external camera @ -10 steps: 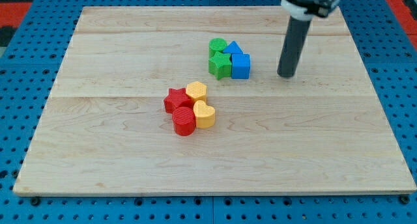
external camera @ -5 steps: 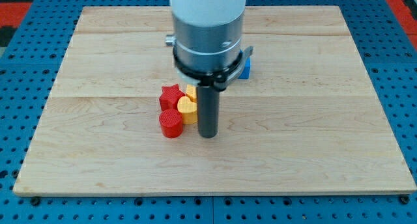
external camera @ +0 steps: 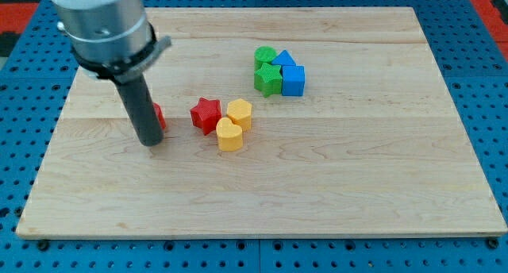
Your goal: Move the red circle to the top left of the board
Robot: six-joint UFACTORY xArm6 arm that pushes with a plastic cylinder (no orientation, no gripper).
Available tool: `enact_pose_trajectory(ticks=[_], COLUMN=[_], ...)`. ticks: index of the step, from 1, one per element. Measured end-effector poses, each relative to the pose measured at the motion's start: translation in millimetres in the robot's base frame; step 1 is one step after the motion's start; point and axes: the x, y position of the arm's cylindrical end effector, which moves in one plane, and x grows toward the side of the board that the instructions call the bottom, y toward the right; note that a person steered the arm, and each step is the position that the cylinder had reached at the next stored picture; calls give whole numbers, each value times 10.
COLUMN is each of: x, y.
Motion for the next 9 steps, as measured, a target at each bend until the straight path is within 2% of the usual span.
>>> enact_pose_trajectory(ticks=[1, 2, 3, 4, 5, 6, 7, 8, 9], x=[-497, -794, -1329, -1775, -2013, -1806, -1849, -2058, -2033], y=[-113, -5, -49, -277, -396, -472, -858, -689, -599])
